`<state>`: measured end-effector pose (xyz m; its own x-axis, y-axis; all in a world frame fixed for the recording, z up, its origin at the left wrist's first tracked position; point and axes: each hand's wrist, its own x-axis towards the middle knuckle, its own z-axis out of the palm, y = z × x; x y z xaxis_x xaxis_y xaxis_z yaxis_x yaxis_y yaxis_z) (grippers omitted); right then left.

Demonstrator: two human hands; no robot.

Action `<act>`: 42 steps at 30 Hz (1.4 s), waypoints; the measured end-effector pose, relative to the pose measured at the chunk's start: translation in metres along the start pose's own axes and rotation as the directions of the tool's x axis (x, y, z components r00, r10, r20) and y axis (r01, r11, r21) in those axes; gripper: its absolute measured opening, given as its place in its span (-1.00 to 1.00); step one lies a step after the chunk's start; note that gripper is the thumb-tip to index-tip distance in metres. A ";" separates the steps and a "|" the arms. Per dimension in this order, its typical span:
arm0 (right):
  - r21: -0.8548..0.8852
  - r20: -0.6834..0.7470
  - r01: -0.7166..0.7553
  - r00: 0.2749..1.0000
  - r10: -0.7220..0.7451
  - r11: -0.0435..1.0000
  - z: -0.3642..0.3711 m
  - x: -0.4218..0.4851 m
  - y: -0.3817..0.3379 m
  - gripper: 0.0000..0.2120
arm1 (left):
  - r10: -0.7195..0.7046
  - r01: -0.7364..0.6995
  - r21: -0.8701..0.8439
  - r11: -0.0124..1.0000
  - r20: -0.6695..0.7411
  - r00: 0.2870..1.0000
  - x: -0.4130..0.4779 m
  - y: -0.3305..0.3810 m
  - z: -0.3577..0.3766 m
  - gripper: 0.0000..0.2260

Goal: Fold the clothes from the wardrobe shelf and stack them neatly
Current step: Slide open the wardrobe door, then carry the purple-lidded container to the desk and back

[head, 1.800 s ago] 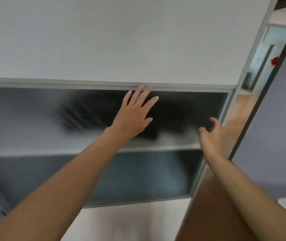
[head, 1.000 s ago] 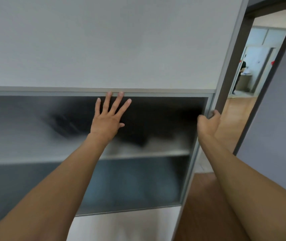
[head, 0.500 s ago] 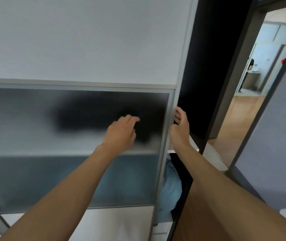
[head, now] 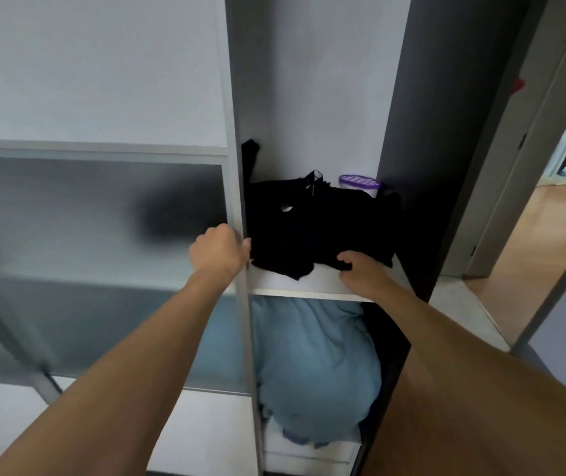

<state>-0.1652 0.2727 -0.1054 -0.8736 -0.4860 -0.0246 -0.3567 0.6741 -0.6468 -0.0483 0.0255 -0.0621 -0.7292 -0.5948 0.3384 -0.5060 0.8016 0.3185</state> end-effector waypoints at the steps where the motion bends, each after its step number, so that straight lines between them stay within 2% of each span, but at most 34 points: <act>1: -0.032 0.021 -0.044 0.999 0.044 0.999 0.002 0.003 0.009 -0.49 | -0.030 0.030 -0.005 1.000 -0.010 1.000 0.001 -0.006 0.000 -0.68; 5: -0.084 0.063 -0.122 0.990 0.127 0.989 0.011 0.008 0.031 -0.55 | -0.136 0.135 -0.032 0.990 -0.036 0.990 0.000 -0.027 -0.002 -0.70; 9: -0.112 0.048 -0.089 0.994 0.095 0.990 0.020 0.005 0.039 -0.51 | -0.279 0.280 -0.093 0.956 0.014 0.960 -0.002 -0.046 -0.001 -0.76; 11: -0.162 0.037 -0.076 0.996 0.083 0.984 0.024 0.007 0.038 -0.51 | -0.357 0.358 -0.191 0.914 0.041 0.933 -0.009 -0.053 0.006 -0.67; 14: -0.261 0.015 -0.070 0.997 0.077 0.963 0.027 0.010 0.037 -0.49 | -0.412 0.401 -0.316 0.860 0.034 0.910 -0.018 -0.058 0.022 -0.57; 19: -0.377 0.015 -0.067 0.997 0.078 0.924 0.027 0.012 0.031 -0.51 | -0.447 0.451 -0.342 0.824 0.096 0.890 -0.023 -0.064 0.043 -0.19; 25: -0.419 0.020 -0.056 0.997 0.070 0.906 0.027 0.011 0.027 -0.54 | -0.444 0.461 -0.342 0.819 0.130 0.886 -0.025 -0.066 0.051 -0.21; 27: -0.422 0.077 -0.044 0.993 0.085 0.905 0.025 0.012 0.024 -0.55 | -0.381 0.403 -0.344 0.848 0.135 0.915 -0.028 -0.056 0.059 -0.24; 29: -0.345 0.109 -0.021 0.992 0.063 0.938 0.018 0.017 0.018 -0.69 | -0.261 0.293 -0.364 0.884 0.137 0.956 -0.027 -0.040 0.069 -0.27; 30: -0.274 0.086 -0.006 0.996 0.031 0.962 0.013 0.021 0.015 -0.78 | -0.193 0.230 -0.381 0.896 0.135 0.972 -0.024 -0.030 0.074 -0.30; 33: -0.175 -0.131 0.128 0.980 -0.152 0.976 -0.009 0.035 0.002 -0.77 | 0.008 0.039 -0.442 0.896 0.104 0.995 0.001 0.002 0.077 -0.45; 35: -0.195 -0.247 0.210 0.935 -0.255 0.958 -0.028 0.051 -0.008 -0.75 | 0.127 -0.078 -0.478 0.875 0.071 0.989 0.024 0.024 0.074 -0.53; 37: -0.209 -0.318 0.236 0.901 -0.294 0.949 -0.047 0.076 -0.016 -0.72 | 0.233 -0.188 -0.500 0.845 0.028 0.972 0.051 0.047 0.070 -0.59; 39: -0.224 -0.378 0.211 0.881 -0.285 0.951 -0.063 0.106 -0.022 -0.69 | 0.329 -0.294 -0.508 0.810 -0.023 0.944 0.082 0.068 0.068 -0.61; 42: -0.228 -0.422 0.087 0.889 -0.179 0.970 -0.080 0.153 -0.015 -0.61 | 0.449 -0.430 -0.488 0.759 -0.085 0.890 0.137 0.100 0.069 -0.61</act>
<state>-0.3201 0.2328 -0.0382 -0.8521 -0.3182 0.4155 -0.4977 0.7382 -0.4553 -0.2308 0.0287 -0.0452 -0.8366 -0.1744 0.5193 0.1543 0.8346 0.5288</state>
